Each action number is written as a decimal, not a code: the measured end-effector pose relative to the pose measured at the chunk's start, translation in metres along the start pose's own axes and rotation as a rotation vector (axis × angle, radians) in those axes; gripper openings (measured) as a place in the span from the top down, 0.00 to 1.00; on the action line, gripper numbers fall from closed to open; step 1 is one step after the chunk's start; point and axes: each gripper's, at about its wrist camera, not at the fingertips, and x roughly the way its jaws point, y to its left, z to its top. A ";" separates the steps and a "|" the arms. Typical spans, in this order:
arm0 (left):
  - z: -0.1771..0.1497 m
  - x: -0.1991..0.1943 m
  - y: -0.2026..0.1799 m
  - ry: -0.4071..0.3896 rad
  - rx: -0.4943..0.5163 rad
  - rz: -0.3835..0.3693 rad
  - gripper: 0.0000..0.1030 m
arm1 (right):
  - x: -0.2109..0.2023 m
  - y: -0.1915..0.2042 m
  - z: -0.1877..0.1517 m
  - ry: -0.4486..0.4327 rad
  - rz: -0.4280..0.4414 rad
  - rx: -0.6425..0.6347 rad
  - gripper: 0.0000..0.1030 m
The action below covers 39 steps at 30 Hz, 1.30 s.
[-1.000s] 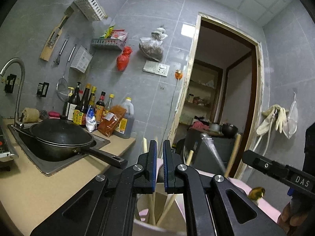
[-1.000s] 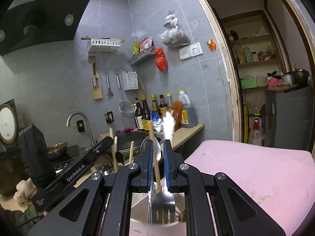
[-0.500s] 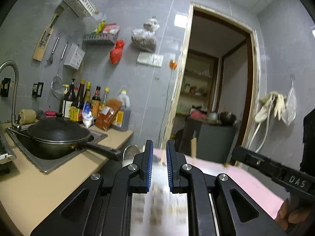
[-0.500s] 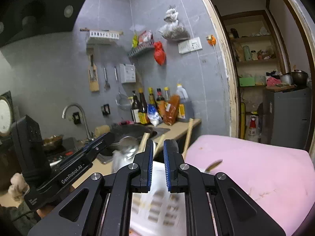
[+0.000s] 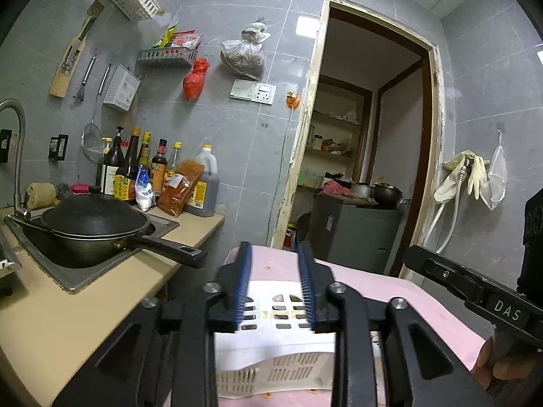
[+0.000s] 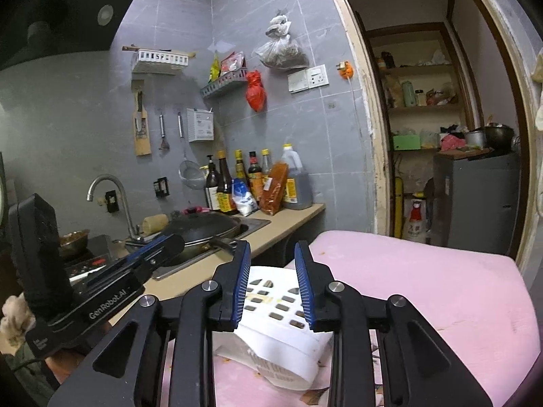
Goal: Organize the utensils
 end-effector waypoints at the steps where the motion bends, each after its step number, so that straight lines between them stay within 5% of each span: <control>1: 0.001 -0.001 0.000 -0.002 -0.004 -0.004 0.69 | -0.001 -0.001 0.000 -0.003 -0.006 0.000 0.70; 4: 0.002 -0.002 0.001 -0.005 -0.005 -0.006 0.64 | -0.006 -0.004 -0.002 -0.026 -0.029 -0.001 0.48; 11: 0.004 -0.004 0.004 -0.011 -0.020 0.002 0.45 | -0.009 -0.012 0.000 -0.050 -0.058 0.017 0.35; 21: 0.007 -0.005 0.009 -0.016 -0.044 0.023 0.23 | -0.014 -0.021 0.001 -0.088 -0.109 0.043 0.03; 39: 0.000 -0.014 0.000 0.000 -0.001 0.042 0.12 | -0.040 -0.046 0.006 -0.116 -0.181 0.094 0.00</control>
